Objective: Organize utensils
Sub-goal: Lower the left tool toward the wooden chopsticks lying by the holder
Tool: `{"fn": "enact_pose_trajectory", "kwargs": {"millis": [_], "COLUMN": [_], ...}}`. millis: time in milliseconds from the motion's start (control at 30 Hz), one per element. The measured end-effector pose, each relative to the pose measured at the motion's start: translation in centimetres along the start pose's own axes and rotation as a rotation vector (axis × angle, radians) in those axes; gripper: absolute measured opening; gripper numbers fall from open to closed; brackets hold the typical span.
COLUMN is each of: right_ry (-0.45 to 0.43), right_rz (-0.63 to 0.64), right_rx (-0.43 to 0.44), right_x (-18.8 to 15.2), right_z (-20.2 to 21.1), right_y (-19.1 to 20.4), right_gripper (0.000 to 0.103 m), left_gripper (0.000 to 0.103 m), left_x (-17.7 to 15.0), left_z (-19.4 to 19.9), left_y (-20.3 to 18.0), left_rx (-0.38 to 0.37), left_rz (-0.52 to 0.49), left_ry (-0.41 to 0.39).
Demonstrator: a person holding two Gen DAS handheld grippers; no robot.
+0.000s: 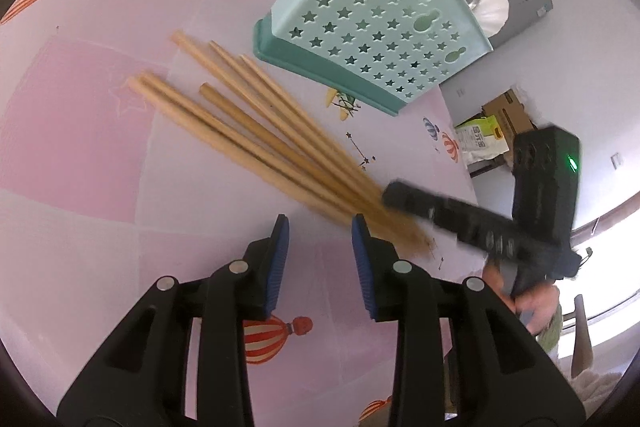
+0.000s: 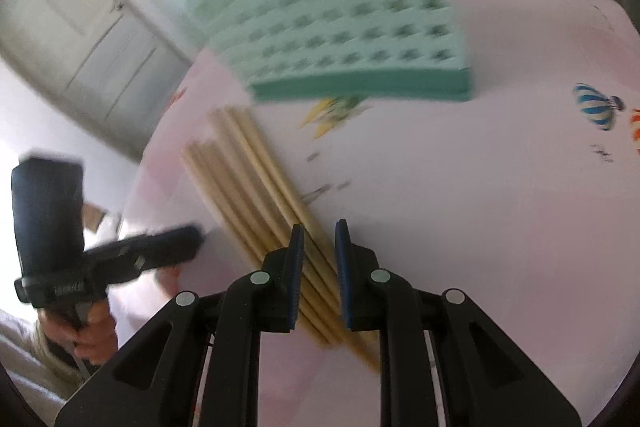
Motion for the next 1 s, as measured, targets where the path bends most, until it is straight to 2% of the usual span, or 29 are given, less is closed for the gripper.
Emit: {"fn": "enact_pose_trajectory", "kwargs": {"millis": [100,200,300,367,400,467,633,833,1000], "right_ry": [0.032,0.053,0.058,0.060,0.058,0.063,0.048,0.010,-0.051], "right_rz": [0.023,0.011,-0.016,-0.046,-0.064,-0.112,-0.205,-0.263,-0.285], "right_rx": [0.031,0.064,0.084,0.089,0.096,0.124,0.131,0.098,0.023], "right_x": [-1.6,-3.1,-4.4,-5.2,-5.6,-6.8,-9.6,-10.2,-8.4], "right_z": [-0.2,-1.0,-0.9,-1.1,-1.2,-0.7,0.5,1.5,1.9], "right_y": [1.9,4.1,5.0,5.5,5.6,5.5,5.1,3.9,1.9], "right_gripper": [0.016,0.012,0.011,0.009,0.008,0.007,0.007,0.007,0.007], "left_gripper": [0.031,0.031,0.027,0.019,0.014,0.012,0.010,0.010,0.004], "left_x": [-0.1,-0.5,-1.1,-1.8,-2.1,-3.0,-5.0,-5.6,-4.0], "left_z": [-0.2,0.0,0.3,0.2,0.2,0.1,-0.2,-1.3,-1.6], "left_y": [-0.4,-0.6,-1.3,-1.8,-1.8,-2.0,-4.0,-6.0,-5.1], "left_rx": [0.016,0.053,0.110,0.126,0.123,0.076,0.065,0.072,0.113], "left_rz": [0.010,-0.004,-0.055,-0.080,-0.082,-0.062,-0.129,-0.206,-0.187], "left_ry": [0.010,0.015,0.012,0.027,0.035,0.073,0.116,0.125,0.078]}}
Point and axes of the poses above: each gripper's, at about its wrist camera, not at the fingertips, and z roughly against the way its jaws point, y to its left, x to its top, the point moved 5 cm from there along -z, roughly the way its jaws point, and after that the axes turned 2 degrees about -z, right-handed, at the moved point
